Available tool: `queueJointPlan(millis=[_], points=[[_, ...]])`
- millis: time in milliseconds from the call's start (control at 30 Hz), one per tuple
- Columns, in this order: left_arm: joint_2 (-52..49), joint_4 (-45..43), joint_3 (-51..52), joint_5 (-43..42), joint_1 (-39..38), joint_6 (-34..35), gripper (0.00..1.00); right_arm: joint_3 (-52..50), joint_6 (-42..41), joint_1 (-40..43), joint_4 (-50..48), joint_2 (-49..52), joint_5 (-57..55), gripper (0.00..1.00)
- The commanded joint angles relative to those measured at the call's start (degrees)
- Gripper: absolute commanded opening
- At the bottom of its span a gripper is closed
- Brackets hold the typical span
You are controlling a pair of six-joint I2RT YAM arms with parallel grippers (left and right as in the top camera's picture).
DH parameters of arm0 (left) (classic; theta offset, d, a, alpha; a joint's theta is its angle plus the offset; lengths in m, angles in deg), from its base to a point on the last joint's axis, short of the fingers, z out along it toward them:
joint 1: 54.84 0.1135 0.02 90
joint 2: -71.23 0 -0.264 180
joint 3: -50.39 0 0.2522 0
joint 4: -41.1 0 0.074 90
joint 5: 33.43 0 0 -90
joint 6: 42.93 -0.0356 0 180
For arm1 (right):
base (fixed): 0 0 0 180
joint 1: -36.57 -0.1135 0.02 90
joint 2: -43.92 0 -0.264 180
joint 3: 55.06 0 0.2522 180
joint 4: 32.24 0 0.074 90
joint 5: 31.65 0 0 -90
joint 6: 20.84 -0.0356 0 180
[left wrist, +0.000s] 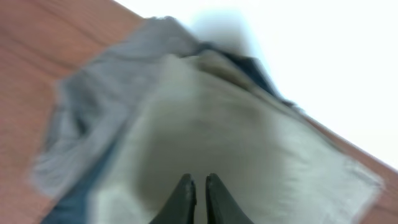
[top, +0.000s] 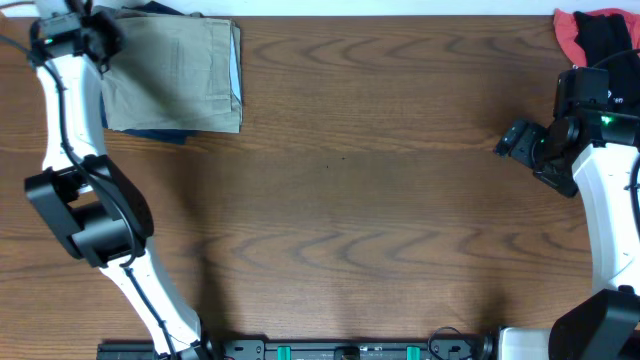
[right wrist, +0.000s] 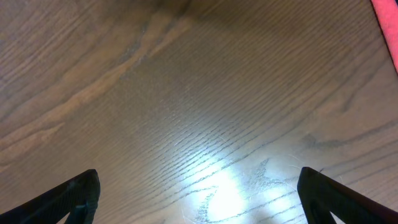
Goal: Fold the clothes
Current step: 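Lay the khaki shorts onto the dark clothes stack with the left gripper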
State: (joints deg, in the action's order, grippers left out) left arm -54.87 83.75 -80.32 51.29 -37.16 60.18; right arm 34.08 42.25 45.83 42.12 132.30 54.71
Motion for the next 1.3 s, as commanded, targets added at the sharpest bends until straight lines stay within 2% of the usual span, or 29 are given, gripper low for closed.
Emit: queueJointPlan(millis=[0, 333, 600, 900, 967, 1033, 1267], points=[[1.1, -2.1, -1.0, -3.7, -1.6, -0.6, 0.06, 0.3, 0.4, 0.1, 0.1, -0.6, -0.5, 0.99], [-6.5, -4.7, -1.0, -2.3, -0.5, -1.8, 0.06, 0.3, 0.4, 0.1, 0.1, -0.6, -0.5, 0.99], [-12.8, -1.3, -1.0, 4.0, 3.6, -2.3, 0.06, 0.3, 0.4, 0.1, 0.1, -0.6, -0.4, 0.99], [-6.5, -0.1, -1.0, 3.8, 5.7, -2.3, 0.07, 0.3, 0.4, 0.1, 0.1, -0.6, -0.5, 0.99], [-3.8, -0.8, -1.0, 3.1, 5.1, -2.3, 0.15, 0.3, 0.4, 0.1, 0.1, -0.6, -0.5, 0.99], [-1.0, -1.9, -1.0, 1.3, 4.4, -1.2, 0.27, 0.3, 0.4, 0.1, 0.1, -0.6, -0.5, 0.99], [2.3, -5.9, -1.0, -5.1, 1.4, 3.6, 0.31, 0.3, 0.4, 0.1, 0.1, -0.6, -0.5, 0.99]])
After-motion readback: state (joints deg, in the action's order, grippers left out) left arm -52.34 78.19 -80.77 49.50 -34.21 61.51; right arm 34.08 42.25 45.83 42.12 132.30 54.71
